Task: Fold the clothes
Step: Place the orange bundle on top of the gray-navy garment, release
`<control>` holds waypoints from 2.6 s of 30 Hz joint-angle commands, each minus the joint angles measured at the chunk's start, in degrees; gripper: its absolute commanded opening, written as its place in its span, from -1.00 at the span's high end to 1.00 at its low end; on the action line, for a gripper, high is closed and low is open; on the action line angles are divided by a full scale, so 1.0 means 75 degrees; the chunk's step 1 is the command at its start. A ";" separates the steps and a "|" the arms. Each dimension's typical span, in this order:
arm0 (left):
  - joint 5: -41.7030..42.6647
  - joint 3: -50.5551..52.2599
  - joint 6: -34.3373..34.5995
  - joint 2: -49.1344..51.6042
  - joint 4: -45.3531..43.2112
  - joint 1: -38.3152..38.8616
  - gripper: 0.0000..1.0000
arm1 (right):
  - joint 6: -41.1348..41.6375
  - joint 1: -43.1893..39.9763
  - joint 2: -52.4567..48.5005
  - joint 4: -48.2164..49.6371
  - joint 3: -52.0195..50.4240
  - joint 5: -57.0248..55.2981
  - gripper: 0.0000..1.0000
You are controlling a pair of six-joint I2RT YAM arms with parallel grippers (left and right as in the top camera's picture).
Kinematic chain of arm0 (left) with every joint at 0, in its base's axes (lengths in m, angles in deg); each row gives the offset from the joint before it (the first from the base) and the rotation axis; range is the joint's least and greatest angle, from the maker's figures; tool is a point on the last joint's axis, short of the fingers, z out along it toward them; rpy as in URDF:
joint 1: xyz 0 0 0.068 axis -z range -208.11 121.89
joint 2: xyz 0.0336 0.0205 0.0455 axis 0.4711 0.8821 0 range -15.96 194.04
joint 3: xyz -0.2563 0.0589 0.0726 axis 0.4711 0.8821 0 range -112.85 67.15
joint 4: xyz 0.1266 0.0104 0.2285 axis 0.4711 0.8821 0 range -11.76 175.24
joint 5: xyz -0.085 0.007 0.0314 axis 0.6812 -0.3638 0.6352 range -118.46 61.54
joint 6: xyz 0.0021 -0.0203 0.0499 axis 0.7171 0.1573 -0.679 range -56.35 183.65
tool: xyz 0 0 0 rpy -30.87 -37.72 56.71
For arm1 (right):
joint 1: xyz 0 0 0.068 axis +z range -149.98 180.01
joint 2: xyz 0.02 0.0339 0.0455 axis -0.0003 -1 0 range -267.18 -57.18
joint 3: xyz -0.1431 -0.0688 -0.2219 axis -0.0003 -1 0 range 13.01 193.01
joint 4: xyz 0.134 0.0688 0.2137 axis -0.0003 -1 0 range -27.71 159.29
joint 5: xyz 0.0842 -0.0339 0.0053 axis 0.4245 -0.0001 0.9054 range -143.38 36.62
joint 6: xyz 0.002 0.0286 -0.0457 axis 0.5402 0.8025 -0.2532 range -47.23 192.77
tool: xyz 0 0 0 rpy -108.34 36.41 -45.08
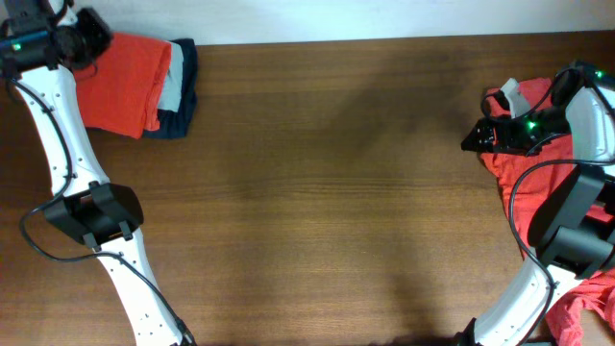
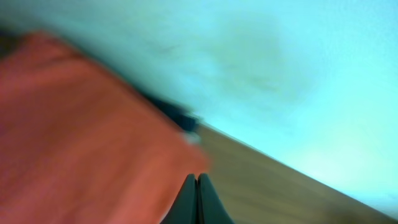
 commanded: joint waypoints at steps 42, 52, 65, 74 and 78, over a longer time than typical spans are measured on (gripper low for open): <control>-0.1973 -0.1297 -0.0181 -0.2926 0.3016 0.1361 0.96 | -0.0026 -0.0020 0.0003 0.0006 -0.0041 -0.0017 -0.97; -0.3719 -0.1189 -0.0265 -0.3847 0.4823 0.1498 -0.98 | -0.0026 -0.0020 0.0003 0.0006 -0.0041 -0.0017 -0.97; -0.3722 -0.1177 -0.0265 -0.3847 0.4823 0.1498 -0.98 | -0.0026 -0.0020 0.0003 0.0006 -0.0041 -0.0017 -0.97; -0.3719 -0.1177 -0.0265 -0.3847 0.4823 0.1498 -0.98 | -0.0026 -0.0020 0.0003 0.0003 -0.0041 -0.0017 -0.97; -0.3719 -0.1177 -0.0265 -0.3847 0.4823 0.1498 -0.98 | -0.0026 -0.0020 0.0003 0.0006 -0.0041 -0.0017 -0.97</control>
